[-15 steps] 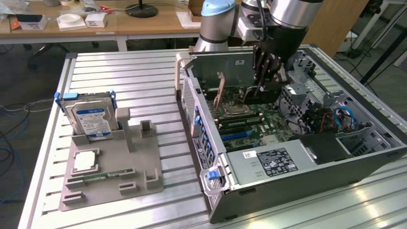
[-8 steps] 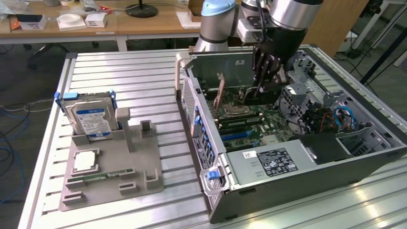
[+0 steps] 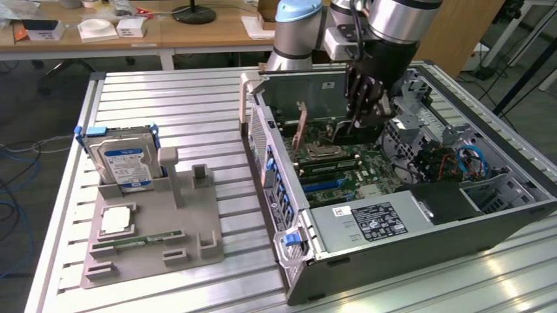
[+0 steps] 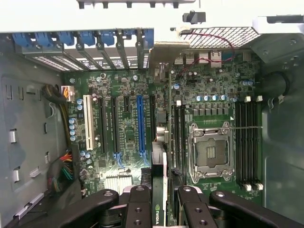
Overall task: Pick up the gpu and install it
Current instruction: 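Insert the gpu into the slot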
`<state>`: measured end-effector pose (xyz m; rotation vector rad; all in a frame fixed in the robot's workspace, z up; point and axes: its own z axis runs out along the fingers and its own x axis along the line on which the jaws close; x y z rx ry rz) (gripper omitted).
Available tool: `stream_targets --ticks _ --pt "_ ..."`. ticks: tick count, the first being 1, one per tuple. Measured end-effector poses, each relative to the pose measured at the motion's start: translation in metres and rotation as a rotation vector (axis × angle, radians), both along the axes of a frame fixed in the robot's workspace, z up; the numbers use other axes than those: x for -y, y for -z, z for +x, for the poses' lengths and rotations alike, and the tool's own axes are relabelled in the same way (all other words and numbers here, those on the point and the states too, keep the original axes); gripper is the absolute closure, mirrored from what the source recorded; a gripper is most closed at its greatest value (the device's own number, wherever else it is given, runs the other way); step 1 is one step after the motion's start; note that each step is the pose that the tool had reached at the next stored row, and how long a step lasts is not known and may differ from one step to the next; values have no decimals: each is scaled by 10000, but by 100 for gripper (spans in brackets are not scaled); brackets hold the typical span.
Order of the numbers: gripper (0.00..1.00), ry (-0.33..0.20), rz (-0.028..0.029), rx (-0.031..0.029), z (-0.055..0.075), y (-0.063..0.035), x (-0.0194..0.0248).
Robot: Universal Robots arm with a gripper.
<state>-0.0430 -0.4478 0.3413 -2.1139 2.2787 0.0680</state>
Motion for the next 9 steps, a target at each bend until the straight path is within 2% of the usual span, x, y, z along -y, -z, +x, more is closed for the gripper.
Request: stream_targets --ticks 9 --pt "74 -13 0 0 0 28 1"
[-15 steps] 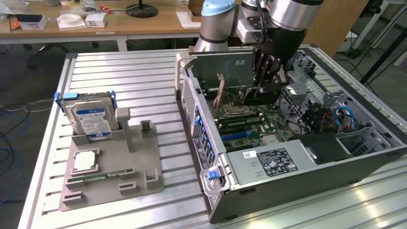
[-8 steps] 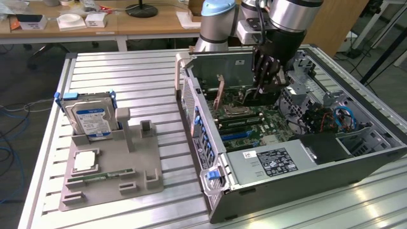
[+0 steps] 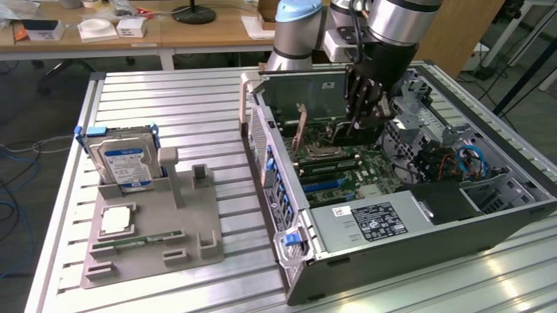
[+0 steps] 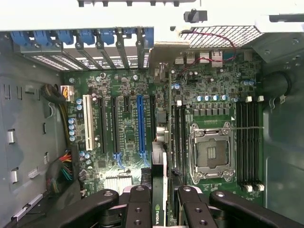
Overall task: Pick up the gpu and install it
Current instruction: 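Insert the gpu into the slot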
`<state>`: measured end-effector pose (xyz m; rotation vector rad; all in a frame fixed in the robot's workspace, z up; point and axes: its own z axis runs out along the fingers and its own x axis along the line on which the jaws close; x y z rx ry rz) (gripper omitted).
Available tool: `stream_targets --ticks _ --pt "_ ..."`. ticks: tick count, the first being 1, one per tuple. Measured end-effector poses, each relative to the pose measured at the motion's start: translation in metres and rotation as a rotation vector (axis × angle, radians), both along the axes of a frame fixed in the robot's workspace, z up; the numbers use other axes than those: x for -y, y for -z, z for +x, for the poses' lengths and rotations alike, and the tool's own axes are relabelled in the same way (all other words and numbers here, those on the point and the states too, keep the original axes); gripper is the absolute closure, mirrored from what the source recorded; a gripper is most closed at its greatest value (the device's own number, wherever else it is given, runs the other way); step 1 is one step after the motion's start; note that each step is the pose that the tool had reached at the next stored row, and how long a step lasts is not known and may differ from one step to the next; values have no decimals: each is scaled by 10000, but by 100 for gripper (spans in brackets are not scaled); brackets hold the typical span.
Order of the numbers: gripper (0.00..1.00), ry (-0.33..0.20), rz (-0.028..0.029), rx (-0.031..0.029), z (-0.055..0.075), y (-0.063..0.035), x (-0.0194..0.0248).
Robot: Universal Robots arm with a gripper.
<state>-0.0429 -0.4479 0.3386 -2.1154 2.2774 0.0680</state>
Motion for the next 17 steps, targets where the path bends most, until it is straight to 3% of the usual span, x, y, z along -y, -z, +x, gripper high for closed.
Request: stream_targets --ticks 17 --pt "74 -4 0 0 0 64 0"
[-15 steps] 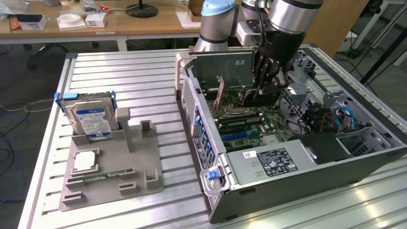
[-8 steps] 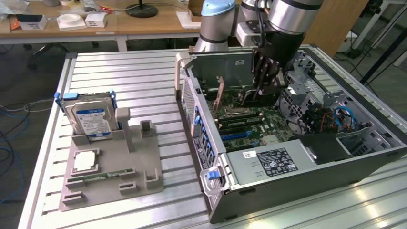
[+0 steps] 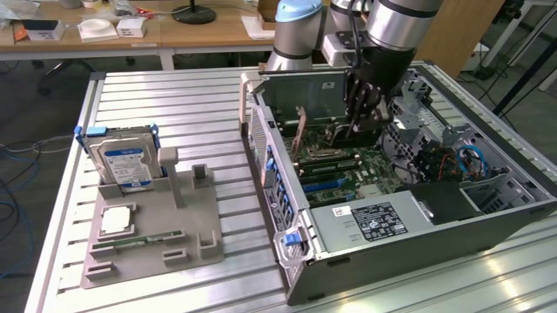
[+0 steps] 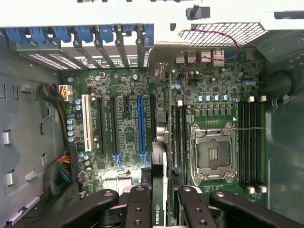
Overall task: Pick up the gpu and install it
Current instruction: 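Insert the gpu into the slot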
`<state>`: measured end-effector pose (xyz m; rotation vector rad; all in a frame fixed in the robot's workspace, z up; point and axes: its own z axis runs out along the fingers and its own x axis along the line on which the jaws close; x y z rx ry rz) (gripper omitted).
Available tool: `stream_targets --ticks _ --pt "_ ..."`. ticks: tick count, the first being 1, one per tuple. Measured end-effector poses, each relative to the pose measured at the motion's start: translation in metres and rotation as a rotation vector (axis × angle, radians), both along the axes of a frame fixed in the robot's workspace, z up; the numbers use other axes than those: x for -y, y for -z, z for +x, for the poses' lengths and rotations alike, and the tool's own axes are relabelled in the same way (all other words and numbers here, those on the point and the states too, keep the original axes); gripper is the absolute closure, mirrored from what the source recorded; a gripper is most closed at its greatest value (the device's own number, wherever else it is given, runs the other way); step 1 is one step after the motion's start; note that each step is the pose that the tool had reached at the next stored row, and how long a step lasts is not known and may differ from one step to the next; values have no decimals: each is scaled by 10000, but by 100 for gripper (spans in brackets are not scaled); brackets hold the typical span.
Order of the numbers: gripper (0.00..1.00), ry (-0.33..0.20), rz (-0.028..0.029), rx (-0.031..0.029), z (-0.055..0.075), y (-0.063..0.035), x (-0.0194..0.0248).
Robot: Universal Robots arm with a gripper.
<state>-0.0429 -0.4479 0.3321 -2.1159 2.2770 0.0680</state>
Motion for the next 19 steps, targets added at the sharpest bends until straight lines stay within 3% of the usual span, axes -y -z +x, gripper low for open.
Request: stream_targets --ticks 7,14,19 --pt "74 -1 4 2 0 13 6" --pt "74 0 1 1 0 38 108" --pt "74 -53 4 30 -1 68 150"
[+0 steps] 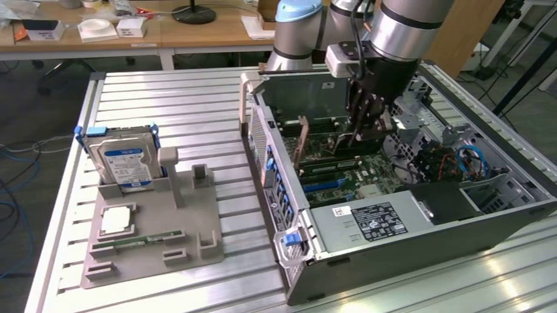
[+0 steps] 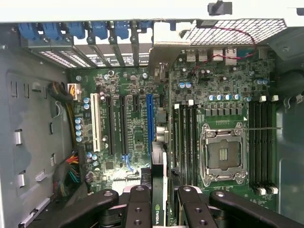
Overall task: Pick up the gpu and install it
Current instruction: 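Insert the gpu into the slot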
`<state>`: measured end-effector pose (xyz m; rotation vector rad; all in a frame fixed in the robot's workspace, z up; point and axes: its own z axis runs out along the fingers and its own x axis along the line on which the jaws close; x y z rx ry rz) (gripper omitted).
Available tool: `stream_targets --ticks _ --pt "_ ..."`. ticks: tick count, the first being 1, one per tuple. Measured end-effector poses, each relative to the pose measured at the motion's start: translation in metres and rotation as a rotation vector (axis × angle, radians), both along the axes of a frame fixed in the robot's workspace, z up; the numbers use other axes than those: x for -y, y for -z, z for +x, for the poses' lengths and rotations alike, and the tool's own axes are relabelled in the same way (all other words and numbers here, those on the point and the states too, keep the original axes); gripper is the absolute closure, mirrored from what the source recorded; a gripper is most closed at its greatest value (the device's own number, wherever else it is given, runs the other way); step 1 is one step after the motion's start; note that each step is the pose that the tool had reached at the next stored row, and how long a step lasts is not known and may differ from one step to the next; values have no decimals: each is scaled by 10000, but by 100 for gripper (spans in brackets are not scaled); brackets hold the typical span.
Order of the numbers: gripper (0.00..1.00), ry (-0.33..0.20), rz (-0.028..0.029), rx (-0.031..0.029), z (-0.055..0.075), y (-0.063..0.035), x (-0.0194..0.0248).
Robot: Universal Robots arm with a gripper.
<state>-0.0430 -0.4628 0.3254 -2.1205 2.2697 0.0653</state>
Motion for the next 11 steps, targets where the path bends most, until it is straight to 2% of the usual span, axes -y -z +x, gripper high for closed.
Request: stream_targets --ticks 7,11 --pt "74 -229 -3 169 0 53 8" --pt "74 -232 -3 173 -1 78 15"
